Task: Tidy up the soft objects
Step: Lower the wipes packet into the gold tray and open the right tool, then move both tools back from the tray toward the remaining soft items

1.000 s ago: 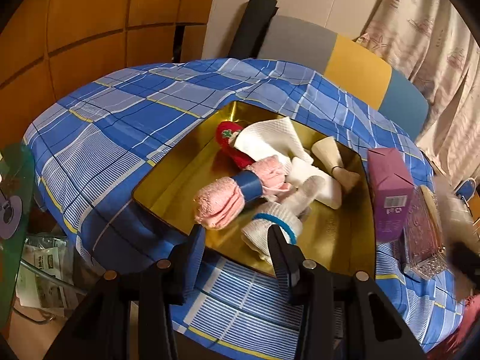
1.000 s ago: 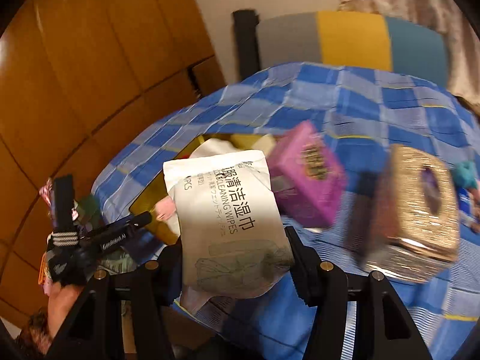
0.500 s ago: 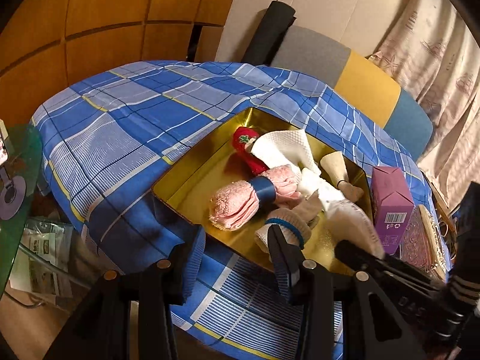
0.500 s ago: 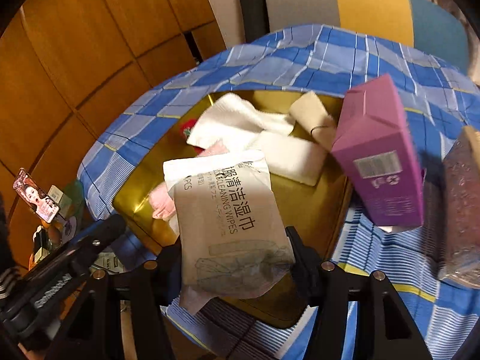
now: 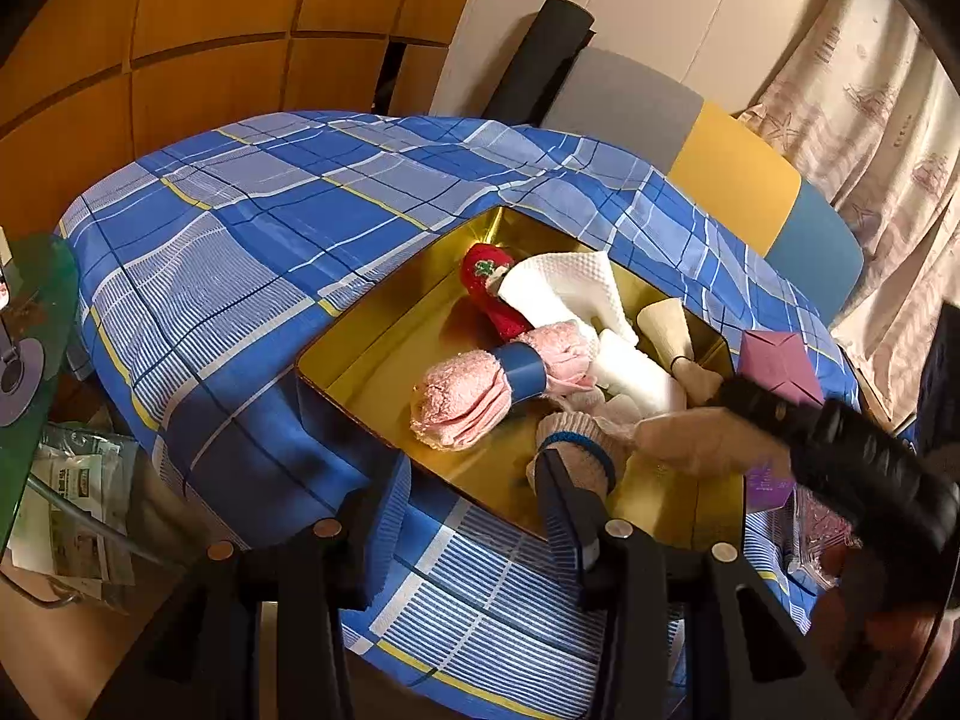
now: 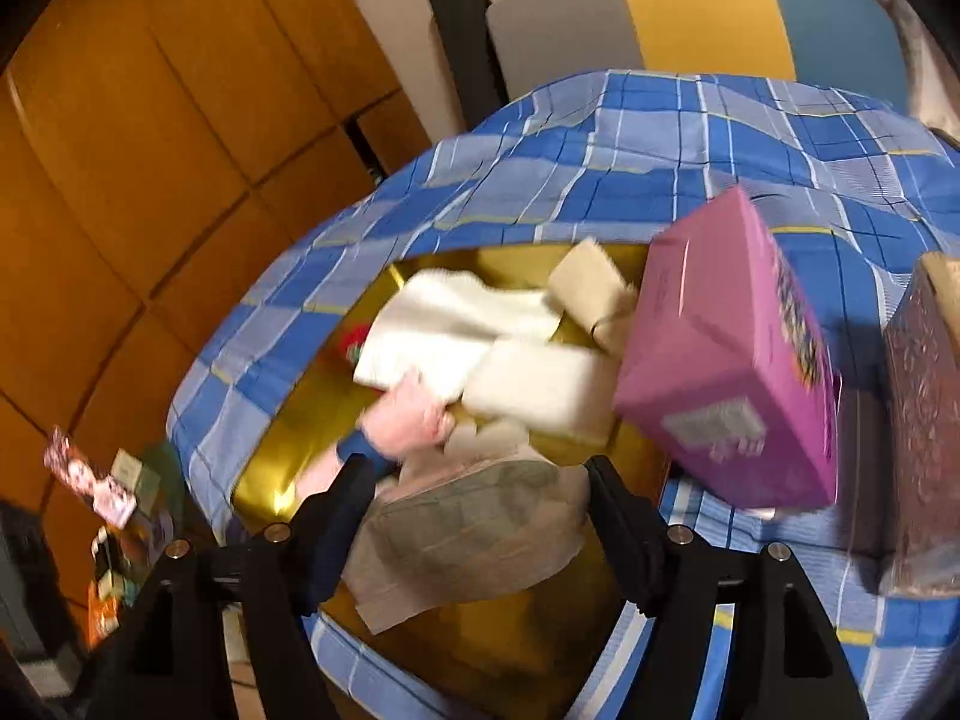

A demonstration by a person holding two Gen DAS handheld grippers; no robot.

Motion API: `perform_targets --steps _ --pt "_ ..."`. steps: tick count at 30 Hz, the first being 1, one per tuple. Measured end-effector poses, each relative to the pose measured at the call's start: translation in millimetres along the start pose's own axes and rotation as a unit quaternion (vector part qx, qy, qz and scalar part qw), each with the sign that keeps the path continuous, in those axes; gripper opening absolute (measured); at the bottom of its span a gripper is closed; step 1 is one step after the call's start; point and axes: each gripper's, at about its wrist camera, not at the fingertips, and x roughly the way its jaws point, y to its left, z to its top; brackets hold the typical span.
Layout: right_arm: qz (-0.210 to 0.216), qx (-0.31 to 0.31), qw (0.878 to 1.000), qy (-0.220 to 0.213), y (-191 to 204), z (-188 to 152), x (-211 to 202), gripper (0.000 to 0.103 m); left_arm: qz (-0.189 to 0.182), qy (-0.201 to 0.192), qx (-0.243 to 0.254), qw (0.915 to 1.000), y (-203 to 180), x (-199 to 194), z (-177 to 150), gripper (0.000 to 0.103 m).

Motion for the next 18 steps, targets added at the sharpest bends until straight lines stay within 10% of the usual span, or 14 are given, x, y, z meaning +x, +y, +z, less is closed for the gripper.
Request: perform_targets --steps 18 --pt "-0.064 0.045 0.994 -0.074 -57 23 -66 0.075 -0.006 0.006 0.028 0.9996 -22 1 -12 0.043"
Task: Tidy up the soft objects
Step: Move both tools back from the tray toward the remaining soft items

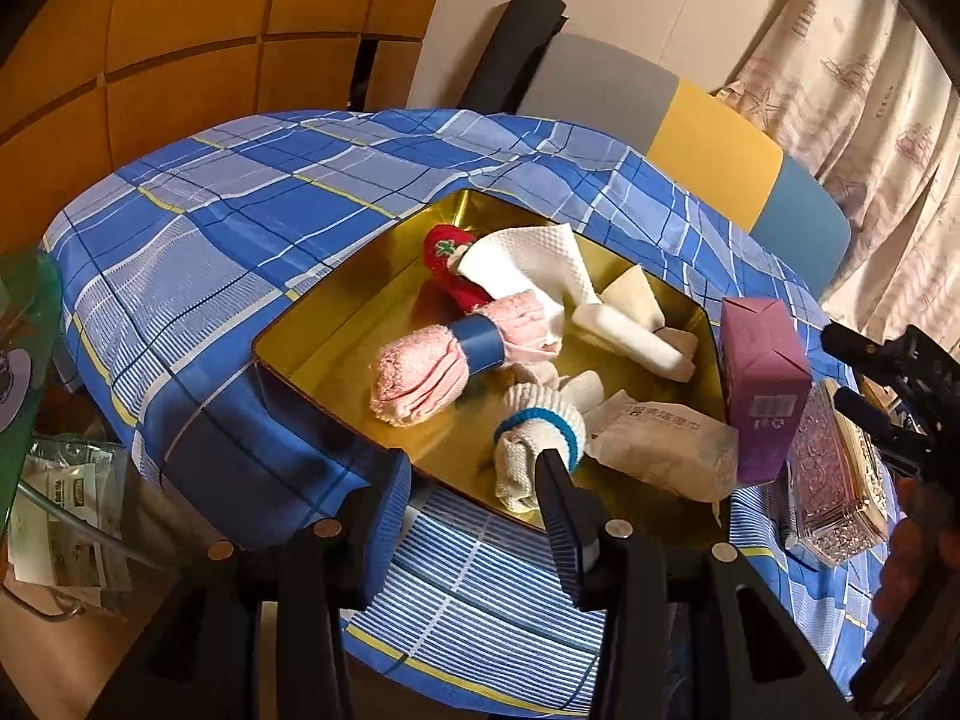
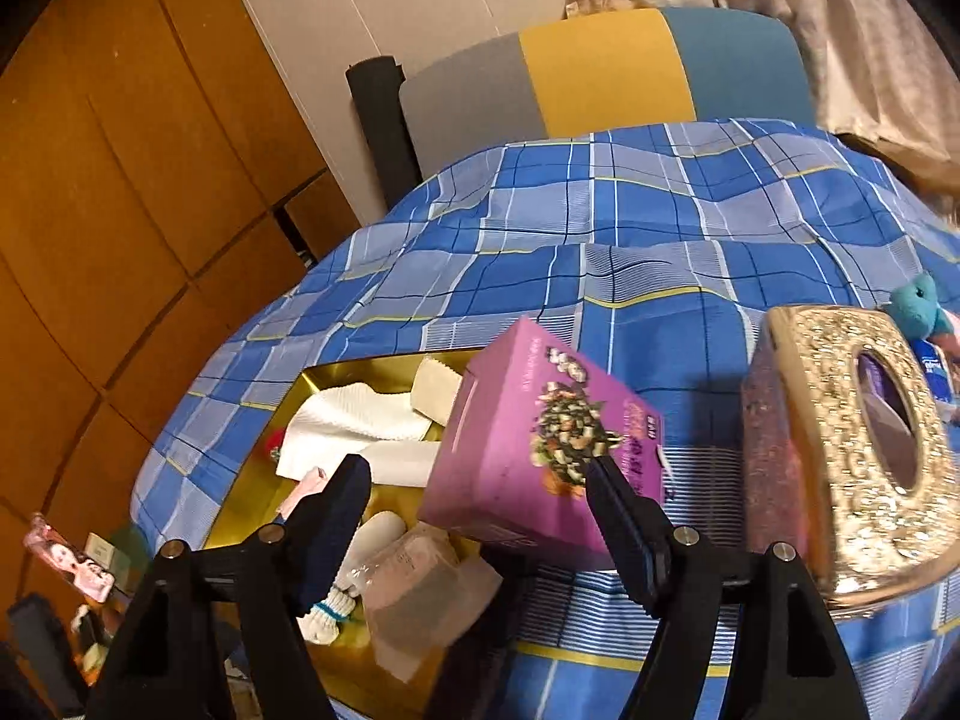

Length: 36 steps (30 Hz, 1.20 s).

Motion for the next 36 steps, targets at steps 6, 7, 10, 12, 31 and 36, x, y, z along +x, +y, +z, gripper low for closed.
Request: perform_targets --steps 6,7,10,12,31,36 --pt "-0.054 -0.066 0.996 0.013 12 7 5 0.077 -0.005 0.002 0.006 1.0000 -10 -2 -3 0.043" --pt "-0.074 -0.083 0.994 0.020 17 10 14 0.076 -0.008 0.002 0.008 0.9999 -12 -2 -3 0.043" --pt "-0.109 -0.119 0.986 0.030 22 15 32 0.074 -0.011 -0.003 0.022 0.9997 -19 -7 -4 0.043" --pt "-0.141 -0.144 0.979 0.034 22 18 38 0.073 -0.011 -0.007 0.030 0.9995 -23 -9 -5 0.043" --pt "-0.130 -0.091 0.987 0.021 -49 20 -23 0.073 -0.045 0.017 0.054 0.9973 -55 2 -14 0.043" --pt "-0.095 -0.081 0.992 0.009 -39 2 -40 0.074 -0.078 0.030 0.093 0.9922 -94 10 -11 0.044"
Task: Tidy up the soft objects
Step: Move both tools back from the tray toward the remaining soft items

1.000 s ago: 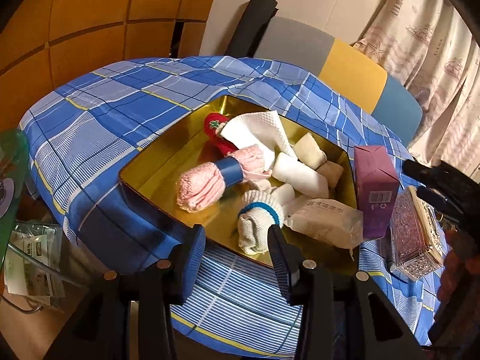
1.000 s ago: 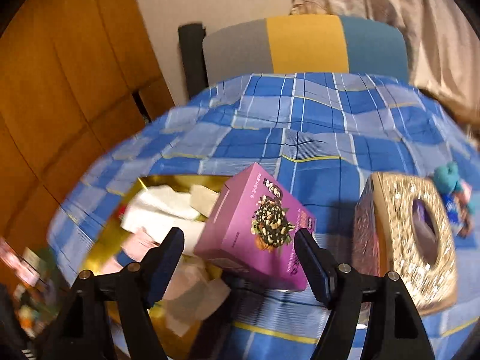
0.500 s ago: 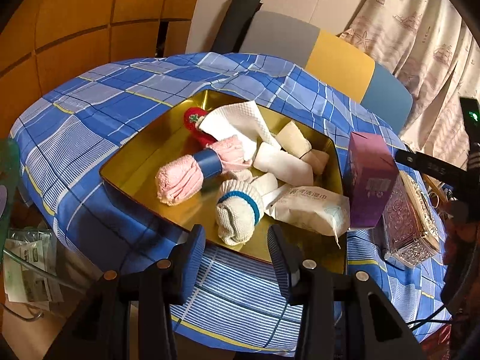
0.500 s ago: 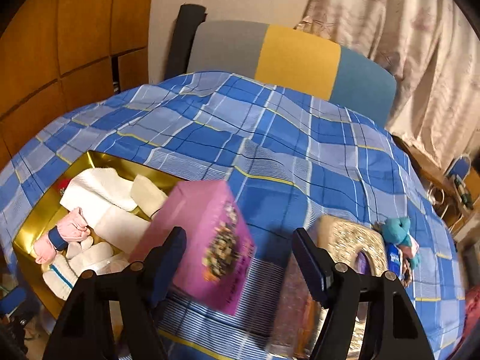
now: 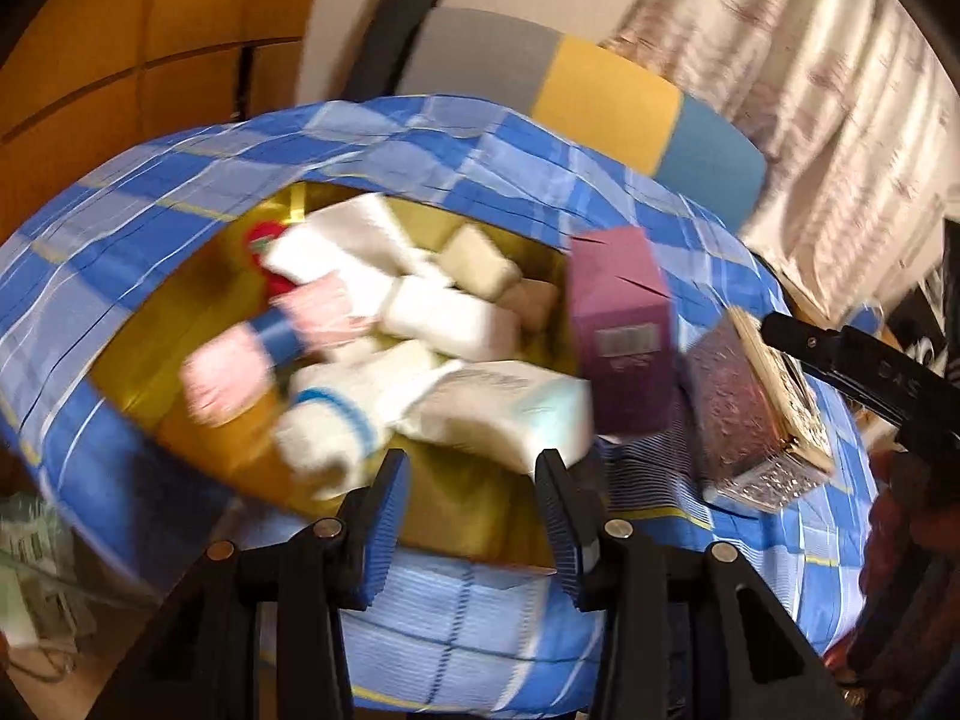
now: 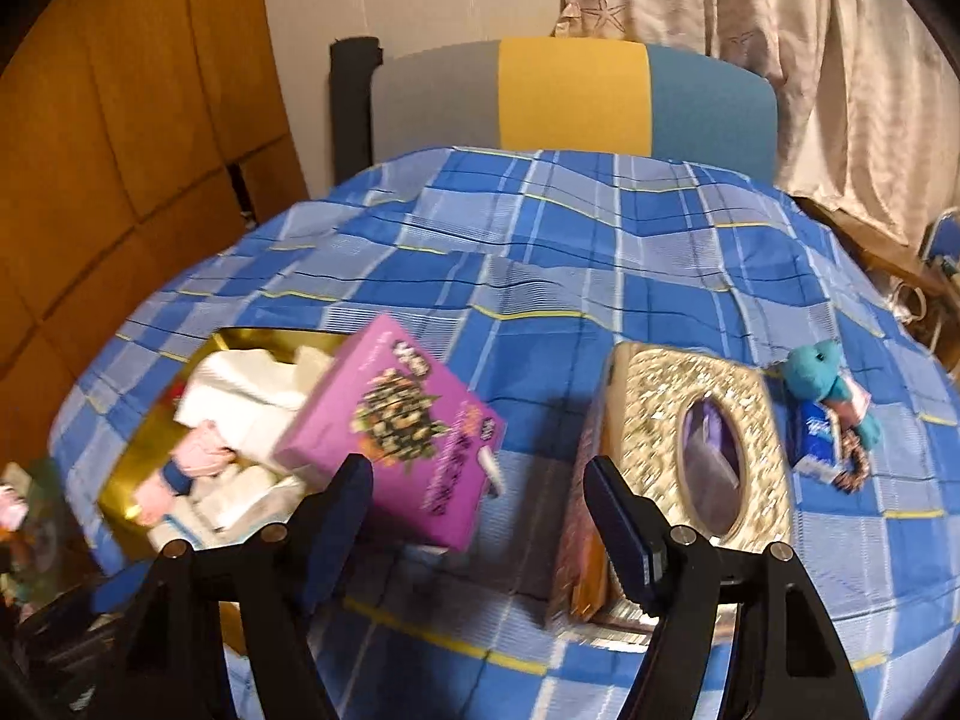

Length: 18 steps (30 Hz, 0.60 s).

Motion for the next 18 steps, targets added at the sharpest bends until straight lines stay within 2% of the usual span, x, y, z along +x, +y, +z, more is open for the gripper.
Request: perform_targets --steps 4,5,6,7,10,12,14,16,18 --pt "0.023 0.003 1.000 -0.002 5 -12 -12 0.074 0.008 0.021 0.055 0.9982 -26 24 7 0.044" --pt "0.026 0.003 1.000 -0.003 5 -16 -16 0.074 0.026 0.029 0.073 0.9966 -29 32 8 0.044" --pt "0.027 0.003 1.000 -0.003 5 -18 -18 0.074 0.065 0.042 0.090 0.9929 -29 41 10 0.044" --pt "0.029 0.002 1.000 -0.004 3 -21 -22 0.074 0.076 0.049 0.094 0.9915 -26 45 10 0.045" --pt "0.029 0.003 1.000 -0.011 -7 -26 -34 0.074 0.094 0.069 0.070 0.9907 -4 49 11 0.046" --pt "0.028 0.008 0.999 -0.017 -18 -30 -41 0.074 0.120 0.072 0.053 0.9888 12 44 9 0.046" --pt "0.026 0.018 0.999 -0.020 -30 -35 -46 0.074 0.129 0.073 0.040 0.9882 19 39 6 0.044" --pt "0.028 0.036 0.999 -0.022 -46 -38 -51 0.074 0.120 0.071 0.022 0.9900 26 31 3 0.044" --pt "0.032 0.055 0.998 -0.031 -62 -41 -57 0.074 0.093 0.050 0.004 0.9944 25 18 0 0.044"
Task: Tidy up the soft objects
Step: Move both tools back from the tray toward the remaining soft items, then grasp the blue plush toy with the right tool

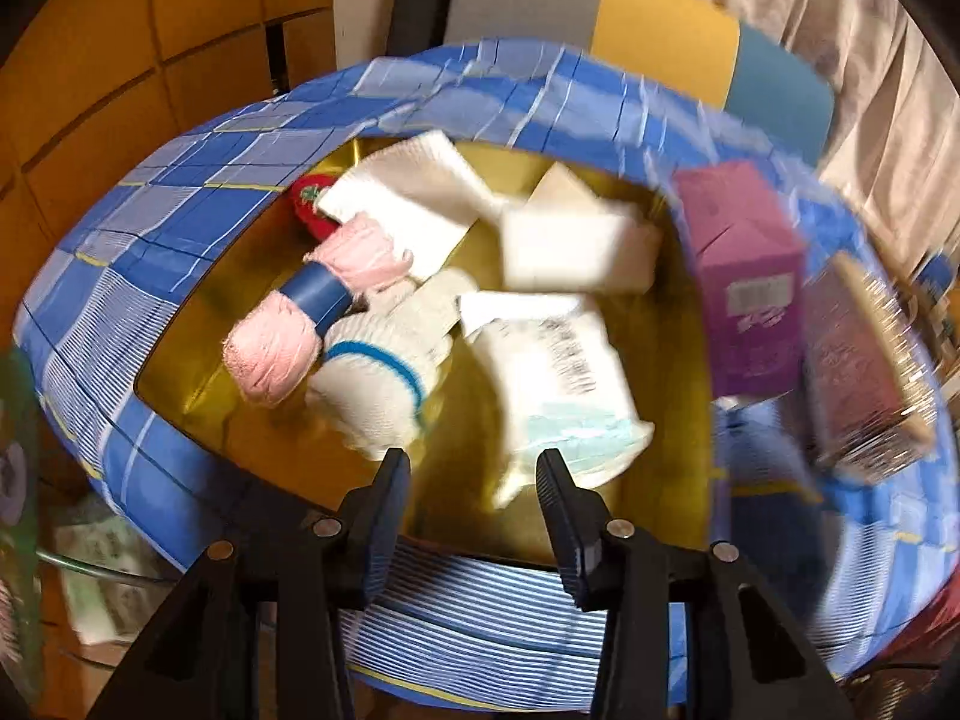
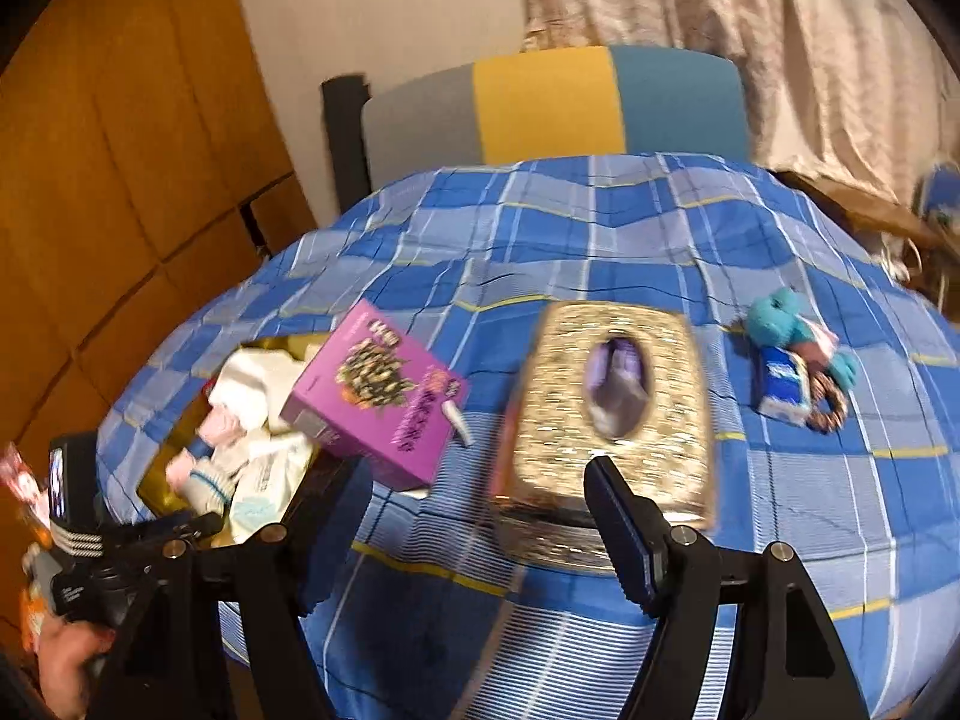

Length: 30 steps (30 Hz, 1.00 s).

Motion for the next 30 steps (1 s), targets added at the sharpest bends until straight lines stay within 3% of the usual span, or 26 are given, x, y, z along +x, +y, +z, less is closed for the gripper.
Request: perform_targets --steps 4,8,16,24,30 --pt "-0.028 0.038 0.999 -0.025 -45 1 -17 0.074 -0.049 -0.036 -0.017 0.9980 -12 -19 1 0.044" --pt "-0.068 0.080 0.994 -0.024 -98 2 -26 0.074 -0.117 -0.055 -0.014 0.9915 -49 -29 8 0.045" --pt "-0.151 0.142 0.978 0.005 -210 -15 -21 0.074 -0.210 -0.044 0.080 0.9735 -149 -34 4 0.045" --pt "-0.167 0.164 0.971 0.050 -282 -22 9 0.074 -0.259 -0.006 0.139 0.9559 -226 -31 -10 0.045" --pt "-0.169 0.117 0.978 0.040 -303 23 37 0.074 -0.276 0.011 0.168 0.9464 -268 -30 -20 0.045"
